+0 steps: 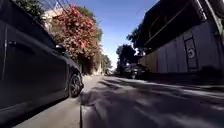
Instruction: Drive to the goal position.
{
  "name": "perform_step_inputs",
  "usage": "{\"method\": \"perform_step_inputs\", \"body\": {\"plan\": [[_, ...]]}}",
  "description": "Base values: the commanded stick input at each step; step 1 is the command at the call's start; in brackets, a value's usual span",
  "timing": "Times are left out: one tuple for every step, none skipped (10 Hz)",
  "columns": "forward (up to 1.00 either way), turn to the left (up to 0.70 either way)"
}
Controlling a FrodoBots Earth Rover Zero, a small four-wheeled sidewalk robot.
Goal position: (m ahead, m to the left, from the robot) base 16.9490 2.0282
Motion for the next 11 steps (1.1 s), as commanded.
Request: {"method": "perform_step_inputs", "body": {"plan": [[1.0,0.11],[1.0,0.11],[1.0,0.11],[1.0,0.11],[1.0,0.11],[1.0,0.11],[1.0,0.11],[1.0,0.11],[1.0,0.11],[1.0,0.1],[1.0,0.09]]}}
